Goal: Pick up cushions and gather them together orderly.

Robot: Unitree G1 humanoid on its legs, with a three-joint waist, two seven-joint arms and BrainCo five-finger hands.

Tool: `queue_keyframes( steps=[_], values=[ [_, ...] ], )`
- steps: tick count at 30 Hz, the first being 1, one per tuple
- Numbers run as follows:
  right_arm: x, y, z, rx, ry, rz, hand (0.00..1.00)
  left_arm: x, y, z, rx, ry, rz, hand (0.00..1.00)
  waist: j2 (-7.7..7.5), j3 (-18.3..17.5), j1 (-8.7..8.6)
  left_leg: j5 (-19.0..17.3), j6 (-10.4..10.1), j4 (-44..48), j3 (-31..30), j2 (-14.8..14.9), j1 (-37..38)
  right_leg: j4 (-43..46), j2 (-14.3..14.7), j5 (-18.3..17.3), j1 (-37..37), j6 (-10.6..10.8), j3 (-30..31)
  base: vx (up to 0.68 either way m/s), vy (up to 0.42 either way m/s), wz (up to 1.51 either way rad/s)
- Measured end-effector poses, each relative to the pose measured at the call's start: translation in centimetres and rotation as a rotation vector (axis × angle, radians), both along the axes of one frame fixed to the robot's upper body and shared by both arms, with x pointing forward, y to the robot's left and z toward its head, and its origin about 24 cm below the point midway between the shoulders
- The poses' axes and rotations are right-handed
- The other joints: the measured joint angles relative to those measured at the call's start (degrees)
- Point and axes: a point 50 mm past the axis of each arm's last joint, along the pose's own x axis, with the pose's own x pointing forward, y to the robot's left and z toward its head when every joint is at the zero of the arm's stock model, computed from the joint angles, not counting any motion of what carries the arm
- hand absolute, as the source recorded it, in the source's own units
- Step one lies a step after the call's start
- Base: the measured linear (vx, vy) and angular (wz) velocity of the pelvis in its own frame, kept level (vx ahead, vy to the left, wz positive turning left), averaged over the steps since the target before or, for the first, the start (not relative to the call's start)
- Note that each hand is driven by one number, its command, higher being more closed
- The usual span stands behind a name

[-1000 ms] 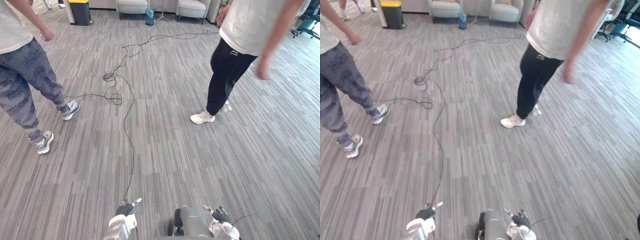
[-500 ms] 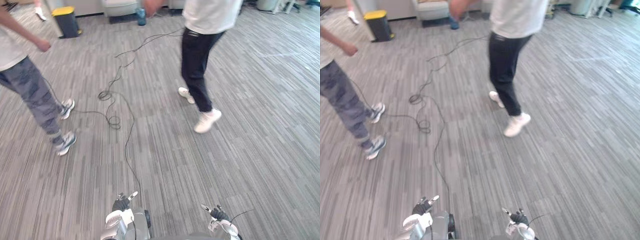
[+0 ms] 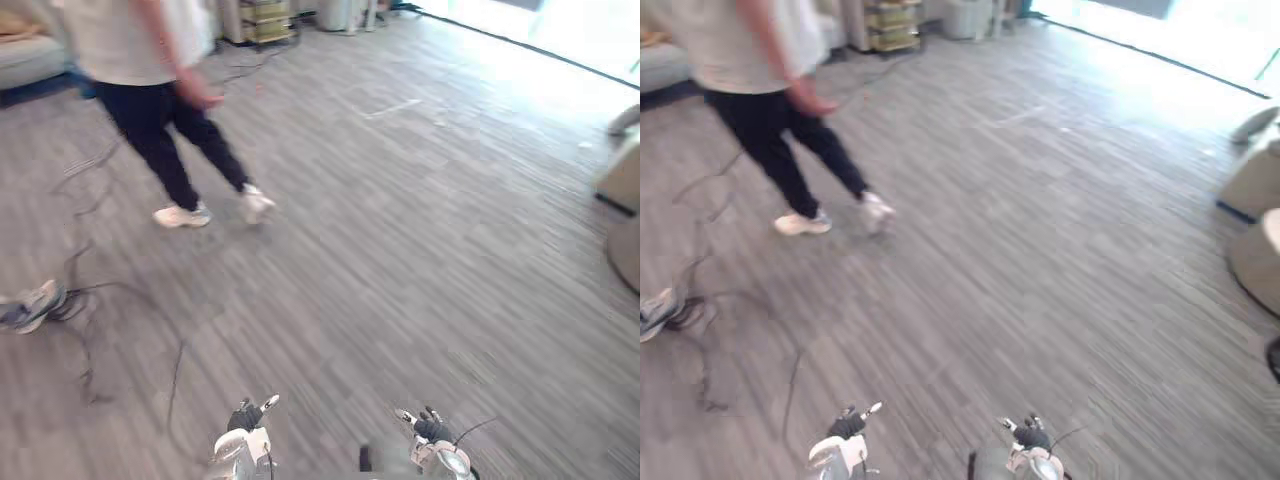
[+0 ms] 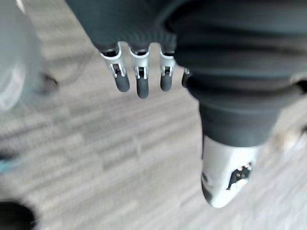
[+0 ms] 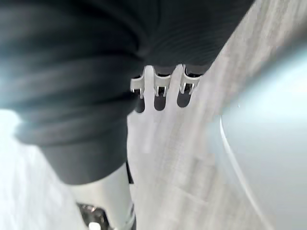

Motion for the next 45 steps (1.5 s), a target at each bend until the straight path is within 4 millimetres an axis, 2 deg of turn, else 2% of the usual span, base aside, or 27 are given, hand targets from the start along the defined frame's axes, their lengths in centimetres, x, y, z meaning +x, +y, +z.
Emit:
queue_keyframes(
  steps=[3,4,5,6,7,9,10,12,14,17,20,22,23,26,27,29,30,32,34,35,37,38,39,41,42,43,45],
  values=[
    [-1.3,-0.4,-0.5,0.002,0.041,-0.04,0.0,0.6,-0.4,0.2,0.003,-0.012,-0.041,0.0,-0.52,0.2,-2.05,0.1,0.0,-5.1,-1.5,-2.6,6.6,-20.9,0.8,7.4,-0.8,-2.8,-7.2,0.56,0.067,0.38],
    [-2.0,-0.6,-0.7,0.013,0.061,-0.067,0.0,0.2,-0.6,0.0,-0.005,0.0,-0.048,0.0,-0.23,0.2,-2.25,0.1,0.0,-5.3,-3.1,-3.6,8.9,-22.4,0.7,12.8,-0.2,-10.5,-6.0,0.8,-0.012,0.33],
    [-1.8,-1.4,-0.5,-0.013,0.054,-0.061,0.0,-0.1,-1.1,-0.2,-0.018,0.01,-0.049,0.0,1.68,-0.1,-2.36,0.6,-0.8,-4.8,-4.1,-2.5,9.7,-19.9,0.7,10.8,0.0,-11.4,-6.9,0.7,-0.079,0.23],
    [-1.0,-1.7,-0.3,-0.029,0.039,-0.042,0.0,0.0,-1.3,-0.1,-0.025,0.004,-0.058,0.0,2.88,0.1,-2.64,2.4,-3.9,-0.7,-5.7,-1.8,8.5,-17.8,0.5,7.6,0.2,-11.5,-7.1,0.69,-0.105,0.13],
    [-0.9,-1.9,-0.2,-0.037,0.035,-0.035,0.0,0.2,-1.4,-0.1,-0.027,0.001,-0.06,0.0,3.32,0.3,-2.88,3.0,-4.8,2.5,-6.4,-1.5,7.6,-17.7,0.7,6.8,0.8,-11.6,-7.0,0.66,-0.145,0.08],
    [0.3,-1.9,0.1,-0.051,0.013,0.01,0.0,-0.1,-0.8,-0.1,-0.025,-0.002,-0.018,0.0,5.2,1.3,-2.32,11.6,-14.0,33.2,-12.2,1.8,-4.3,-23.8,4.5,5.3,8.4,-11.9,-4.8,0.66,-0.116,-0.32],
    [0.5,-1.7,0.2,-0.049,0.011,0.022,0.0,-0.2,-0.6,-0.1,-0.022,-0.005,-0.013,0.0,5.06,1.4,-2.13,11.6,-14.0,38.1,-12.5,2.2,-6.3,-25.3,5.1,5.3,10.2,-11.9,-4.1,0.52,-0.048,-0.68],
    [1.5,0.6,0.2,-0.011,-0.007,0.088,0.0,-0.4,0.3,0.1,-0.004,-0.021,0.012,0.0,2.4,3.2,-0.63,7.7,-7.8,50.8,-10.6,3.2,-15.7,-32.6,7.2,5.2,21.0,-12.3,1.9,0.58,-0.029,-1.13],
    [2.1,1.4,0.3,0.001,-0.015,0.124,0.0,0.0,0.4,0.6,-0.002,-0.06,0.027,0.0,2.39,3.0,1.17,5.0,-5.3,45.6,-7.7,5.5,-23.3,-36.4,8.2,5.2,26.4,-12.1,8.2,0.55,0.032,-1.6],
    [2.6,2.1,0.4,0.023,-0.03,0.108,0.0,0.2,0.4,0.7,-0.012,-0.077,0.055,0.0,2.85,3.2,2.12,3.4,-5.8,27.3,-9.1,5.6,-27.5,-38.5,7.6,3.5,31.4,-9.4,16.0,0.53,0.155,-1.58],
    [1.9,1.5,0.2,0.009,-0.01,0.093,0.0,0.1,0.4,0.7,-0.011,-0.083,0.063,0.0,3.06,3.0,2.03,8.1,-9.3,9.4,-15.4,3.2,-30.0,-39.8,4.7,-0.9,35.5,-7.8,23.0,0.55,0.305,-1.29],
    [0.8,1.5,-0.3,0.015,0.029,0.097,0.0,0.0,0.3,0.7,-0.01,-0.084,0.05,0.0,2.39,1.5,2.19,17.5,-7.8,7.8,-16.1,2.1,-30.9,-39.8,2.3,-3.3,37.2,-5.7,27.9,0.66,0.438,-0.97],
    [0.5,1.9,-0.4,0.026,0.039,0.103,0.0,-0.1,0.8,0.7,0.005,-0.081,0.042,0.0,1.06,0.7,2.16,16.4,-6.1,8.7,-14.8,1.1,-31.1,-38.4,1.1,-3.2,36.6,-5.6,29.3,0.71,0.463,-0.8],
    [0.3,2.5,-0.6,0.035,0.056,0.141,0.0,-0.2,1.0,0.6,0.02,-0.07,0.014,0.0,-0.73,0.2,2.05,12.5,-2.7,9.2,-8.0,0.0,-26.0,-24.9,-0.7,2.0,31.8,3.6,32.3,0.7,0.462,-0.8],
    [0.4,2.5,-0.6,0.03,0.054,0.161,0.0,-0.5,0.9,0.4,0.018,-0.057,0.014,0.0,-0.54,0.6,2.02,11.6,-1.2,6.6,-6.0,-0.4,-20.4,-12.8,0.1,6.3,27.6,9.9,32.1,0.59,0.391,-1.15],
    [0.8,2.8,-0.4,0.03,0.035,0.187,0.0,-0.8,0.6,0.2,0.008,-0.034,0.007,0.0,0.51,1.0,1.91,10.5,-0.7,3.6,-4.9,-0.6,-14.0,-0.6,1.0,5.1,22.2,8.4,28.2,0.41,0.273,-1.07],
    [1.3,2.6,-0.1,0.02,0.007,0.194,0.0,-0.6,0.0,0.1,-0.005,-0.028,-0.005,0.0,1.93,0.7,1.86,8.9,-0.6,0.6,-3.2,-0.2,-9.3,4.7,1.8,2.5,15.4,5.5,22.2,0.33,0.221,-0.92],
    [2.0,2.4,0.3,0.008,-0.027,0.198,0.0,0.0,-0.3,0.2,-0.008,-0.032,-0.023,0.0,2.94,1.4,1.72,6.4,-1.5,-3.0,-2.9,-0.3,-4.5,3.6,1.8,0.3,8.7,1.9,13.3,0.34,0.193,-0.71],
    [2.3,2.2,0.4,0.002,-0.03,0.201,0.0,0.2,-0.3,0.1,-0.009,-0.019,-0.029,0.0,1.88,2.0,0.7,5.8,-0.6,-4.5,-2.1,-1.1,-1.1,-1.8,2.0,-0.8,5.6,0.1,8.1,0.32,0.096,-0.04],
    [2.2,1.6,0.4,-0.007,-0.032,0.173,0.0,0.5,-0.5,0.1,-0.014,-0.017,-0.04,0.0,1.35,2.3,-0.36,4.9,0.4,-5.2,-3.4,-1.5,0.9,-8.2,2.6,0.0,3.8,0.0,5.8,0.56,0.075,0.65],
    [1.5,-0.2,0.2,-0.028,-0.004,0.11,0.0,0.8,-1.0,0.1,-0.016,-0.015,-0.074,0.0,0.68,2.6,-1.93,2.4,-1.4,-8.2,-7.6,-2.9,4.9,-23.9,1.7,8.9,1.4,-0.4,4.8,0.62,-0.025,0.91],
    [1.0,-0.4,0.0,-0.03,0.011,0.106,0.0,0.3,-1.0,0.0,-0.017,-0.002,-0.076,0.0,0.97,2.6,-2.3,1.7,-0.9,-8.7,-8.9,-3.1,6.4,-22.7,1.0,12.4,1.4,-2.3,4.6,0.58,-0.118,0.75],
    [0.3,-1.3,-0.1,-0.038,0.026,0.08,0.0,-0.3,-1.4,-0.3,-0.026,0.012,-0.075,0.0,1.83,2.4,-2.95,1.4,-0.4,-8.1,-10.8,-2.6,8.3,-18.6,1.4,9.6,1.4,-5.1,3.9,0.58,-0.155,0.46],
    [0.4,-1.4,-0.1,-0.045,0.034,0.092,0.0,-0.6,-1.3,-0.4,-0.024,0.023,-0.072,0.0,2.83,2.3,-2.44,1.3,-0.9,-0.8,-11.8,-1.4,5.7,-17.1,1.4,7.0,1.9,-5.9,3.8,0.49,-0.181,0.17],
    [0.6,-1.5,0.0,-0.051,0.029,0.098,0.0,-0.6,-1.1,-0.4,-0.021,0.024,-0.067,0.0,3.48,2.6,-2.63,2.0,-4.2,14.4,-13.7,-0.2,-1.2,-18.1,1.6,5.8,3.9,-6.5,3.4,0.51,-0.213,0.14],
    [0.7,-1.8,0.1,-0.062,0.029,0.099,0.0,-0.8,-0.9,-0.5,-0.024,0.027,-0.041,0.0,4.8,3.0,-2.44,6.7,-10.5,32.2,-15.5,2.5,-8.7,-20.5,3.1,4.9,7.8,-7.5,3.2,0.65,-0.216,-0.12],
    [1.1,-1.6,0.1,-0.068,0.028,0.121,0.0,-0.7,-0.5,-0.2,-0.015,0.002,-0.022,0.0,5.2,3.5,-1.35,7.3,-11.1,47.2,-15.4,5.0,-14.9,-24.5,5.8,3.9,14.8,-9.1,4.9,0.55,-0.1,-0.63]
  ],
)
